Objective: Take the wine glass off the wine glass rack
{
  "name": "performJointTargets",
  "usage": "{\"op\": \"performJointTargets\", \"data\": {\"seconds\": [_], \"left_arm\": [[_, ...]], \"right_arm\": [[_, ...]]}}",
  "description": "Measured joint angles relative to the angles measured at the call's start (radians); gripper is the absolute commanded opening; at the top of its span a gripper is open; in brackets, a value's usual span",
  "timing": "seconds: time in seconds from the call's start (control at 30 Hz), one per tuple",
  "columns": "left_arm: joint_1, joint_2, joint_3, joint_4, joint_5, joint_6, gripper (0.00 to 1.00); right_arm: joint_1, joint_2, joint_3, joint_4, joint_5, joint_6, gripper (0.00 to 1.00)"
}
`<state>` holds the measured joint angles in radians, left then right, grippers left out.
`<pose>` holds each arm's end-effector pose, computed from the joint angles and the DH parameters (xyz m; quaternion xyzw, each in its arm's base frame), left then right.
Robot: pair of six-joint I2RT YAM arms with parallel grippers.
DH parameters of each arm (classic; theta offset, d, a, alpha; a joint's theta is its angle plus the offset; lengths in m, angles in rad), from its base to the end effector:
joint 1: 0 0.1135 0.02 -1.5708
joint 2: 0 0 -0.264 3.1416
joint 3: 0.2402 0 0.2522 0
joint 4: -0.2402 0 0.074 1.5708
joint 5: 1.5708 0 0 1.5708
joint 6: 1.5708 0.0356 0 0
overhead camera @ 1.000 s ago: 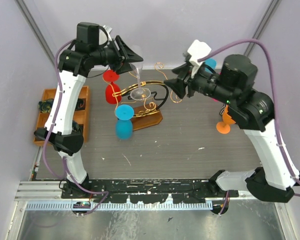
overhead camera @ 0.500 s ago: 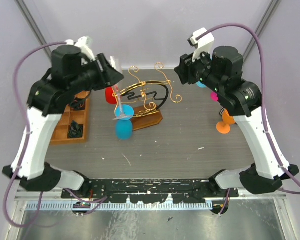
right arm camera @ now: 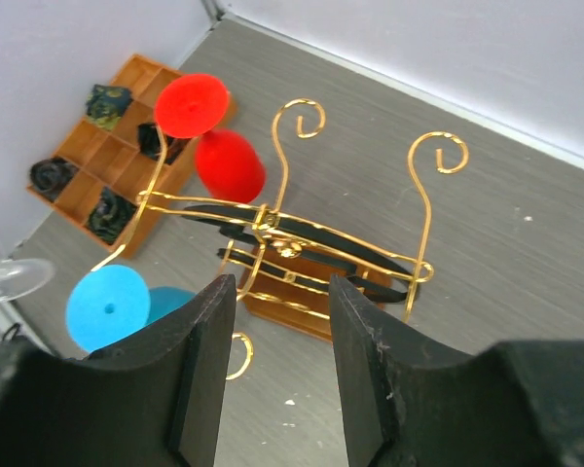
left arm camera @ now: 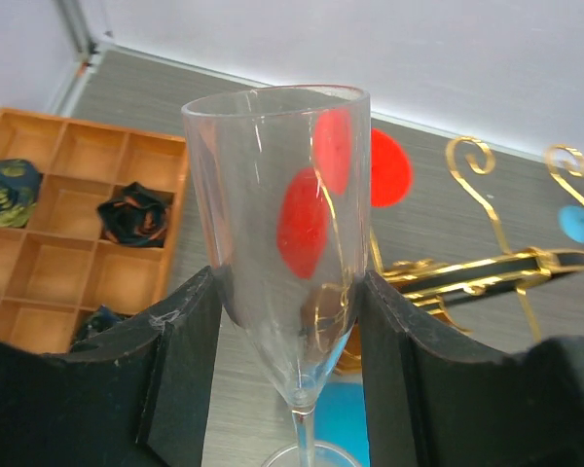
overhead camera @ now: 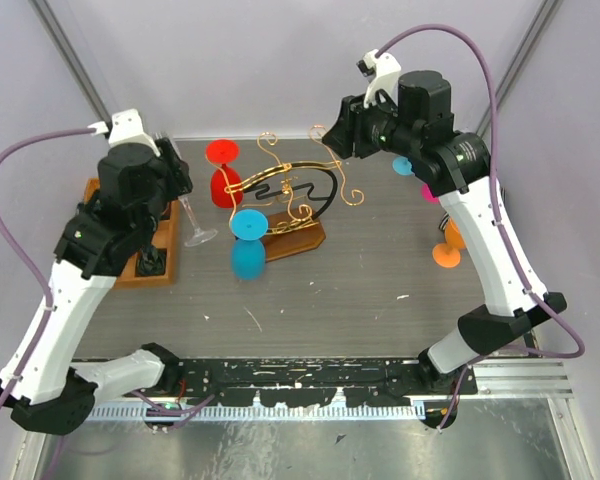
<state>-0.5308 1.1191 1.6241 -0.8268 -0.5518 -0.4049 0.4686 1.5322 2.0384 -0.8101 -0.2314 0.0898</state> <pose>0.1725 -0.0796 0.4891 -0.1099 0.7890 -0.0565 0.6018 0.2628 0.1422 0.5160 -0.2178 0.7734 0.2515 0.5396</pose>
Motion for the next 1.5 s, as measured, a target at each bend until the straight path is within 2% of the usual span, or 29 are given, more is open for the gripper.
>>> {"op": "performJointTargets", "data": {"seconds": [0.17, 0.27, 0.6, 0.8, 1.23, 1.5], "left_arm": [[0.000, -0.090, -0.272, 0.208, -0.124, 0.058, 0.30], [0.000, -0.127, -0.385, 0.329, -0.177, 0.102, 0.29], [0.000, -0.113, -0.625, 0.704, -0.317, 0.246, 0.25], [0.000, -0.075, -0.772, 0.921, -0.391, 0.320, 0.28], [0.000, 0.090, -0.961, 1.329, -0.512, 0.448, 0.24], [0.000, 0.147, -1.056, 1.428, -0.571, 0.419, 0.24]], "right_arm": [[0.000, 0.013, 0.018, -0.002, -0.097, 0.082, 0.48], [0.001, 0.044, 0.046, 0.007, -0.159, 0.132, 0.47], [0.003, 0.085, 0.044, 0.031, -0.236, 0.202, 0.47], [0.003, 0.085, 0.024, 0.038, -0.243, 0.201, 0.47], [0.003, 0.159, 0.020, 0.046, -0.250, 0.201, 0.47], [0.003, 0.161, -0.015, 0.051, -0.250, 0.196, 0.47]]}}
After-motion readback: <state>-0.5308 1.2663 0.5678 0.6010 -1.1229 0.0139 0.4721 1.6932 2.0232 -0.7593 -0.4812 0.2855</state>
